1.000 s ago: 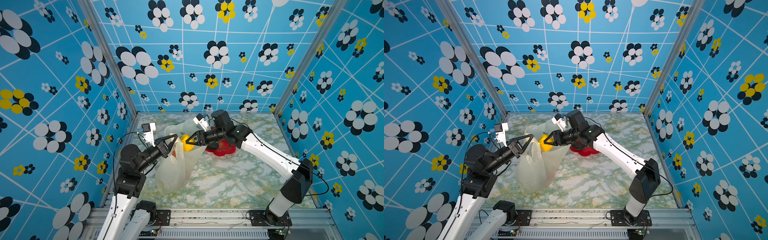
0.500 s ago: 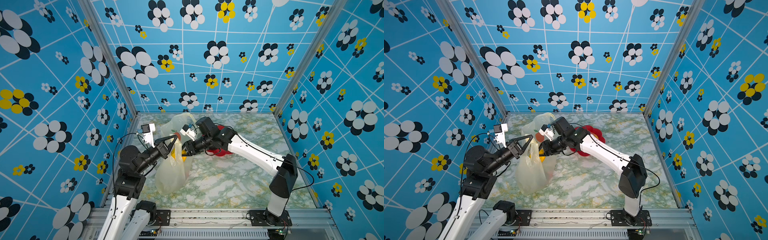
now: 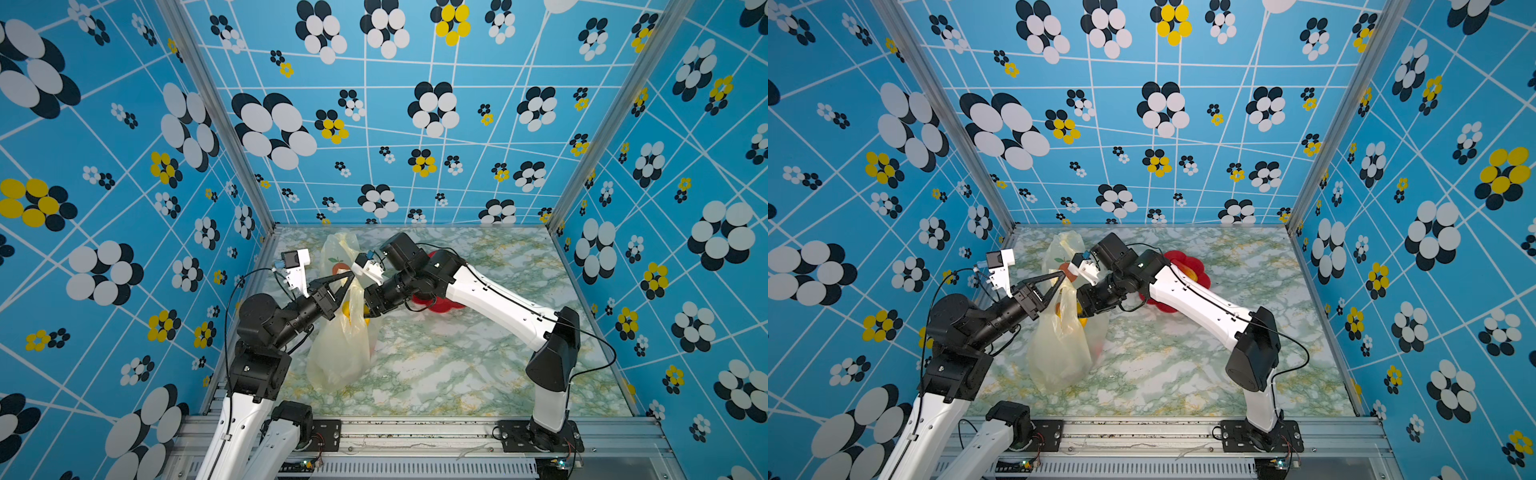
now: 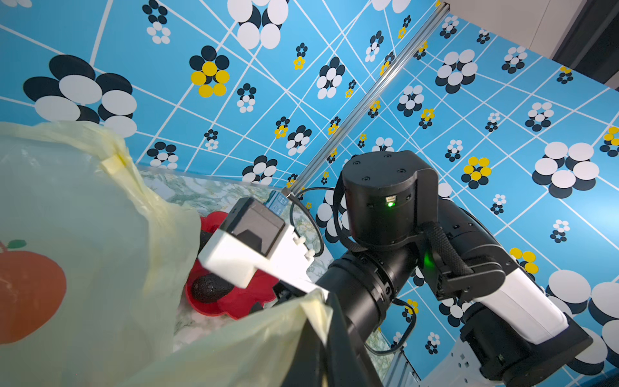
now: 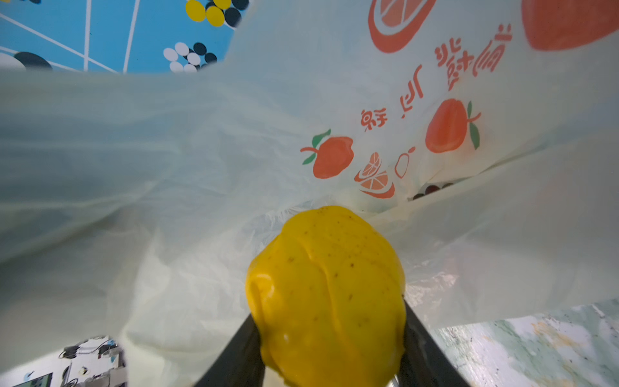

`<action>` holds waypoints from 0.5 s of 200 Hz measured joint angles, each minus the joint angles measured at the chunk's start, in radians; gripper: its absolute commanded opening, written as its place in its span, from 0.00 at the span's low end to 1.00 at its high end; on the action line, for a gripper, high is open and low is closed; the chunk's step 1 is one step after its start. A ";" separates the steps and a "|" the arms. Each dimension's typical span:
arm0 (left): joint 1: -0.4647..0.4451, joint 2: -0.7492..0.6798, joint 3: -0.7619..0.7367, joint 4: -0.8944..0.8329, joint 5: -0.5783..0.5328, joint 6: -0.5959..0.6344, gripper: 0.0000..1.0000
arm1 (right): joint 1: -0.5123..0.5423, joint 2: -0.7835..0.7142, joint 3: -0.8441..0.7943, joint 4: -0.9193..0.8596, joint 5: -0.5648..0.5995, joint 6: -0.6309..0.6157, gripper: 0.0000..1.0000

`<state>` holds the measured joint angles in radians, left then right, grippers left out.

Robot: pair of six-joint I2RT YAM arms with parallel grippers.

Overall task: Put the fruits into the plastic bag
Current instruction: 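Carry the yellow fruit with the right gripper into the bag mouth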

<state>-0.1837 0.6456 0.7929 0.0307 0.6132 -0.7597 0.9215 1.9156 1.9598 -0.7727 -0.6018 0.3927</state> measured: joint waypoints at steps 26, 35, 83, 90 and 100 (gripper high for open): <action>0.000 -0.004 0.000 0.000 0.000 0.000 0.00 | -0.007 0.010 0.064 0.003 0.024 0.008 0.48; 0.000 -0.008 0.000 -0.001 0.000 0.000 0.00 | -0.009 0.024 0.098 0.005 0.021 0.009 0.48; 0.000 -0.049 0.000 -0.021 -0.004 0.019 0.00 | -0.010 0.072 0.088 -0.023 0.009 0.007 0.47; 0.000 -0.050 0.000 -0.024 -0.008 0.020 0.00 | -0.010 0.072 0.072 -0.039 0.009 0.003 0.47; 0.000 -0.050 0.000 -0.027 -0.014 0.023 0.00 | -0.010 0.072 0.055 -0.065 0.010 -0.006 0.47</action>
<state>-0.1837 0.5961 0.7929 0.0040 0.5987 -0.7368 0.9112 1.9877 2.0144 -0.8375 -0.5922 0.3870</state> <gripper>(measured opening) 0.047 0.544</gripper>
